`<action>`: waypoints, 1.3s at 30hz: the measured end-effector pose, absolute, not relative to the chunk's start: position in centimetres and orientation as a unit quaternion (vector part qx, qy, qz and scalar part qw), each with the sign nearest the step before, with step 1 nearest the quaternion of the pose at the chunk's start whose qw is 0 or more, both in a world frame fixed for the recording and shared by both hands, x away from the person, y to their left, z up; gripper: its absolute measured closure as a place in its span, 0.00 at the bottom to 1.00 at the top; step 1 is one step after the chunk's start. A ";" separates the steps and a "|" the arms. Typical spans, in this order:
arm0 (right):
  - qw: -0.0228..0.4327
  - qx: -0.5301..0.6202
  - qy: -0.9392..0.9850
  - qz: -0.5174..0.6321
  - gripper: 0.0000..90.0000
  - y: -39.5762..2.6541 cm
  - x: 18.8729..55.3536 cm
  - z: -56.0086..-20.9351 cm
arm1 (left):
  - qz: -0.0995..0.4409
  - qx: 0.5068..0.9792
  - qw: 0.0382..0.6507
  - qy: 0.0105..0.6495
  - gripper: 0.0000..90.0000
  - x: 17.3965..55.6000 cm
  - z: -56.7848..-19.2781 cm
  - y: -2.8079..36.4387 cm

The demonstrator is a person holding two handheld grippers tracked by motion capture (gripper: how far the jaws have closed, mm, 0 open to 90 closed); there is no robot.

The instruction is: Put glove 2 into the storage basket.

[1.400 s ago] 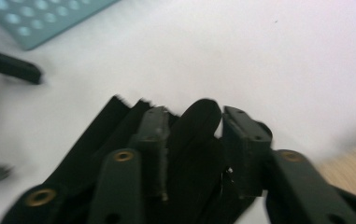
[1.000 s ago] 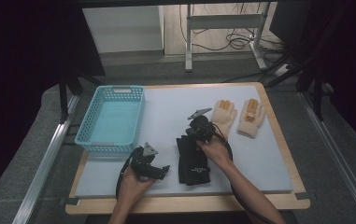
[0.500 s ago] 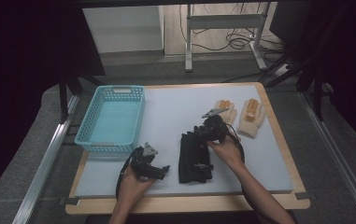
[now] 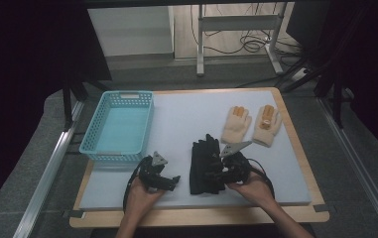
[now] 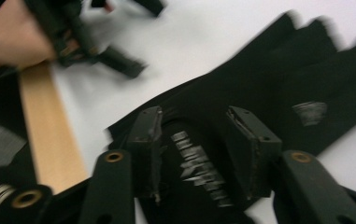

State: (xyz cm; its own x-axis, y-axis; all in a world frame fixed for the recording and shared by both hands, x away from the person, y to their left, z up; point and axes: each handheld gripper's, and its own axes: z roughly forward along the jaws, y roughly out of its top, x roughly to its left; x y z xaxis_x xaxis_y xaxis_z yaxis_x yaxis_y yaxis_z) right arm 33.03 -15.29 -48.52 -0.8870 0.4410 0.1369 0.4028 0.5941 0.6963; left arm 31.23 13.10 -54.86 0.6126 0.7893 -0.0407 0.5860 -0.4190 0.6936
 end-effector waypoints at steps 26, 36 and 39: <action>0.068 0.193 0.907 0.368 0.98 -11.6 31.7 -47.5 | 0.146 0.831 0.342 0.413 0.03 31.2 -54.8 13.1; 0.044 0.228 0.890 0.393 0.73 -13.2 33.2 -48.0 | 0.147 0.830 0.344 0.414 0.03 31.2 -54.8 13.1; 0.066 0.248 0.882 0.395 0.76 -15.3 34.0 -47.7 | 0.145 0.829 0.345 0.414 0.04 31.2 -54.8 13.3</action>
State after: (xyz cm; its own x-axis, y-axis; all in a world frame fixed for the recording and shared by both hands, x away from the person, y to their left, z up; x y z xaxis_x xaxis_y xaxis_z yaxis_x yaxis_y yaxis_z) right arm 34.01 -15.30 -47.74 -0.8680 0.4900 0.0798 0.3861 0.5652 0.7290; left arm 31.16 13.26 -54.78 0.6146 0.7875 -0.0452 0.5870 -0.4183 0.6932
